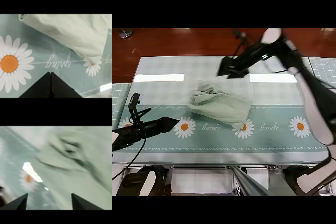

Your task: Fold the shirts.

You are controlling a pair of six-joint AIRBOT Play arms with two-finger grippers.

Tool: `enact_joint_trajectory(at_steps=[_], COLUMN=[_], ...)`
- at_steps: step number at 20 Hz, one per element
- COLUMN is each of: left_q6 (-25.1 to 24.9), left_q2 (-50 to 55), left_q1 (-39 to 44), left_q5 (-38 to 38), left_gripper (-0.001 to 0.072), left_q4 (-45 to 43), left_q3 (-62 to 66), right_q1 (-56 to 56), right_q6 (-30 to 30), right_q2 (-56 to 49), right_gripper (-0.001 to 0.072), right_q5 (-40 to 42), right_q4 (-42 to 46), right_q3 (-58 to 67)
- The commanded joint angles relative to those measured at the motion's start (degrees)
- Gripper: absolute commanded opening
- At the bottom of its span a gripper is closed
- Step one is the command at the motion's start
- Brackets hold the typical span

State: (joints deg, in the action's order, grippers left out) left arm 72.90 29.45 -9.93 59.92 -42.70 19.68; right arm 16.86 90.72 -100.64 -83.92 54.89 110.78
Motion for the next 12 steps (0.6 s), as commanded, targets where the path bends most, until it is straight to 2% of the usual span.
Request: enact_joint_trajectory(at_steps=[1, 3, 5, 6, 7, 9, 12], left_q6=[0.2, 0.2, 0.2, 0.2, 0.4, 1.3, 3.3], left_q2=[-0.5, -0.5, -0.5, -0.5, -0.5, -0.4, -0.5], left_q1=[0.0, 0.0, 0.0, 0.0, 0.0, 0.0, 0.0], left_q5=[-0.9, -0.9, -1.0, -1.0, -1.1, -1.9, -3.4], left_gripper=[0.0022, 0.0022, 0.0022, 0.0022, 0.0022, 0.0022, 0.0022], left_q4=[0.3, 0.3, 0.3, 0.3, 0.3, 0.3, 0.3], left_q3=[-1.2, -1.2, -1.2, -1.2, -1.2, -1.2, -1.2], right_q1=[-8.7, -12.2, -13.0, -12.7, -12.7, -12.7, -12.7], right_q6=[4.9, 12.3, 19.0, 20.3, 19.9, 12.0, -3.7], right_q2=[17.2, 31.4, 43.5, 47.3, 49.1, 47.5, 38.4], right_gripper=[0.0621, 0.0621, 0.0621, 0.0621, 0.0621, 0.062, 0.062], right_q5=[-4.2, 9.5, 24.7, 31.8, 37.6, 43.3, 41.7], right_q4=[28.7, 30.0, 25.7, 20.5, 11.6, -5.3, -22.1], right_q3=[-10.0, -31.4, -55.5, -65.7, -74.2, -83.3, -83.4])
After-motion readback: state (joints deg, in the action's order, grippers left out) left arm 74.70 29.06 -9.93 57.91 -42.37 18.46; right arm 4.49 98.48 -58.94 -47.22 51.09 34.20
